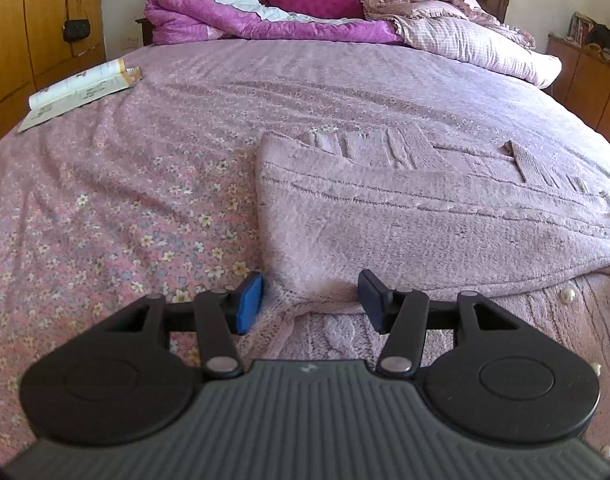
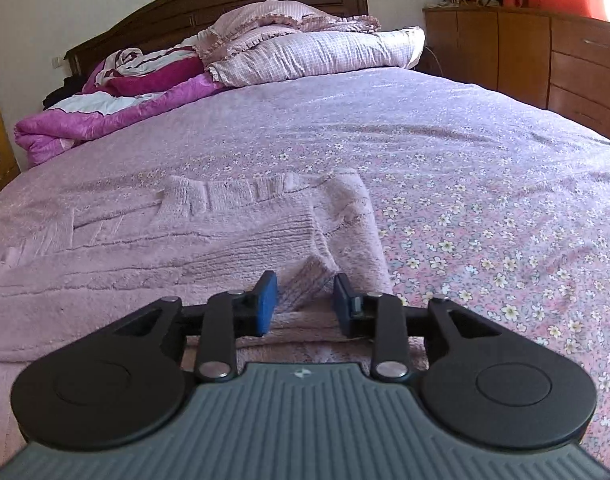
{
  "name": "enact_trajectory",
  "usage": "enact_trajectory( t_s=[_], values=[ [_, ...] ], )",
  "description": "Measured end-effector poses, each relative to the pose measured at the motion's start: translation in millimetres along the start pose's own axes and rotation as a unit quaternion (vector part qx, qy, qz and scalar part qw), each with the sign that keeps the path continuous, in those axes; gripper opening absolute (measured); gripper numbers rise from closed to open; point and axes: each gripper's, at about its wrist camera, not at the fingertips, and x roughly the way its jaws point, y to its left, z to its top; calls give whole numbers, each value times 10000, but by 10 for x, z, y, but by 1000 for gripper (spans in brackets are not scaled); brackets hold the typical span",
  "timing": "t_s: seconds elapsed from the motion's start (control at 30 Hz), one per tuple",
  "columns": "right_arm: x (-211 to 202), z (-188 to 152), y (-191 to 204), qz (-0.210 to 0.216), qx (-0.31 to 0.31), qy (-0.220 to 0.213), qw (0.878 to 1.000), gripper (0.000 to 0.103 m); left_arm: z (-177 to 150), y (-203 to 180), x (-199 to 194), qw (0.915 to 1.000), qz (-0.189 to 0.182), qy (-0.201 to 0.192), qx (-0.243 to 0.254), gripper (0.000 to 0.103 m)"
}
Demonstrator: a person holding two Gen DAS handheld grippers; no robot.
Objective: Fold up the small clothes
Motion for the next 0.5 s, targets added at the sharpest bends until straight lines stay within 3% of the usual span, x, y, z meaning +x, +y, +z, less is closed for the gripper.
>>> enact_trajectory(
  t_s=[0.17, 0.23, 0.37, 0.43, 0.5],
  values=[
    [-95, 94, 87, 59, -19, 22, 10000, 48, -8, 5, -94, 10000, -20, -8, 64, 53],
    [-217, 137, 110, 210, -33, 1, 9998, 48, -23, -1, -157, 9999, -13, 4, 151, 53],
    [-547, 88, 113, 529, -107, -36, 9985, 61, -60, -29, -339, 9993, 1, -11, 374, 53],
    [-702, 50, 123, 723, -202, -68, 9972, 63, -87, -43, -453, 9990, -37, -46, 442, 53],
    [-832, -15, 127, 975, -286, -30, 9948, 63, -129, -64, -557, 9989, -119, -37, 456, 60]
  ],
)
